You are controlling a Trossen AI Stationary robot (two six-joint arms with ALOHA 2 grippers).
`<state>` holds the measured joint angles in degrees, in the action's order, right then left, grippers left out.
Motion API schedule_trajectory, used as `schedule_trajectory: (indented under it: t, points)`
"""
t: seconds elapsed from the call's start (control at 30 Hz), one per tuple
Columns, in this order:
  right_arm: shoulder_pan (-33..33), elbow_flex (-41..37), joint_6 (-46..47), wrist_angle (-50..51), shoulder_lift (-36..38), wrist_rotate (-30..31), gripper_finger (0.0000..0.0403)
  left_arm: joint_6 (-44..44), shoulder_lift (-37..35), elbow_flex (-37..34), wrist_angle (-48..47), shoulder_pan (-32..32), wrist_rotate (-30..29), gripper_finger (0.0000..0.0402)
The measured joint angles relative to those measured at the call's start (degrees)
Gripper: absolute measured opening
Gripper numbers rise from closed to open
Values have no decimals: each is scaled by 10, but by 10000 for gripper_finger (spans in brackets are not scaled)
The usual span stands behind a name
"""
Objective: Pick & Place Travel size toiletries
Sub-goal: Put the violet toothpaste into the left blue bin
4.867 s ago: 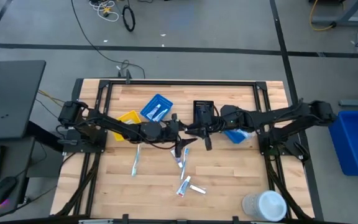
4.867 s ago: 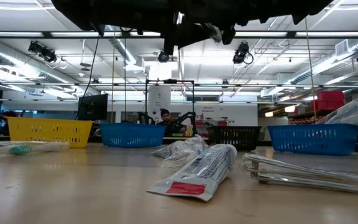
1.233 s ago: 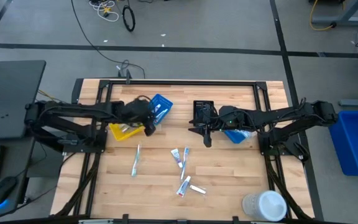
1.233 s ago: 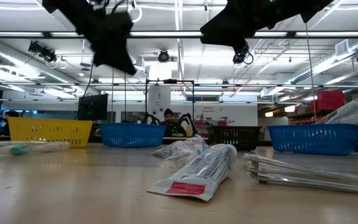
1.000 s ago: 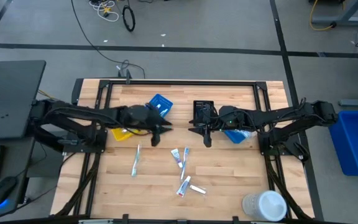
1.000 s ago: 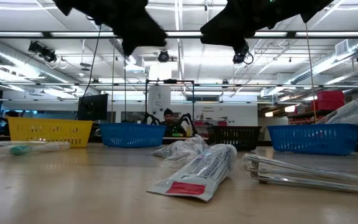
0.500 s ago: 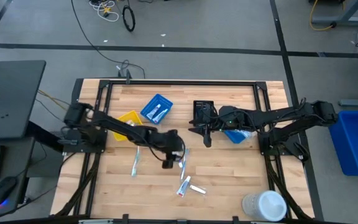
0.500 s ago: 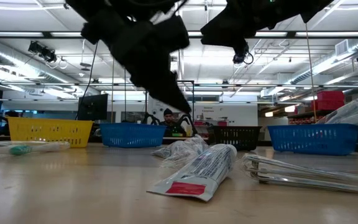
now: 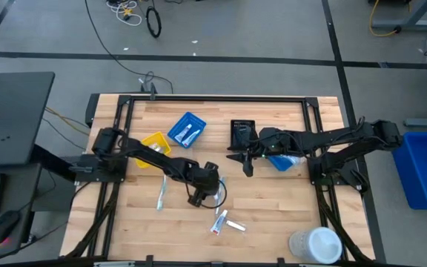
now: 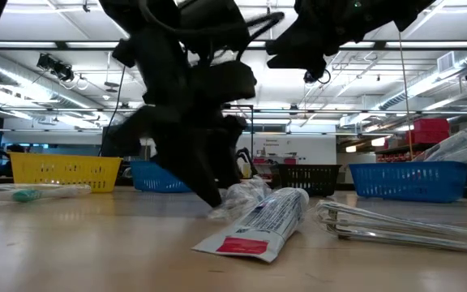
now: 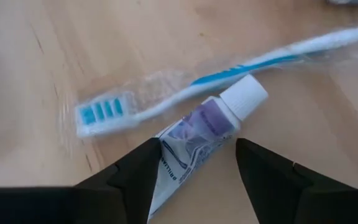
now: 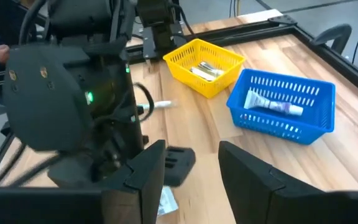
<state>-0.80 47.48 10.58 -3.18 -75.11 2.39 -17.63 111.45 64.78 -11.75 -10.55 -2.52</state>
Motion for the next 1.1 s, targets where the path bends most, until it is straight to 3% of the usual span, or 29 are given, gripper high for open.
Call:
schedule_trajectory:
  t: [0.23,0.6,0.83,0.93,1.1]
  points:
    - [0,0,10,-1,0,0,156,-13,8,1,-8,7,-1,194]
    - [0,0,10,0,0,0,155,-6,10,12,-6,7,-34,60]
    - [0,0,10,0,0,0,153,21,-1,61,-120,8,-56,20]
    - [0,0,10,2,0,0,154,27,-18,88,-182,9,-96,18]
    - [0,0,10,4,0,0,152,63,-37,135,-307,28,-243,19]
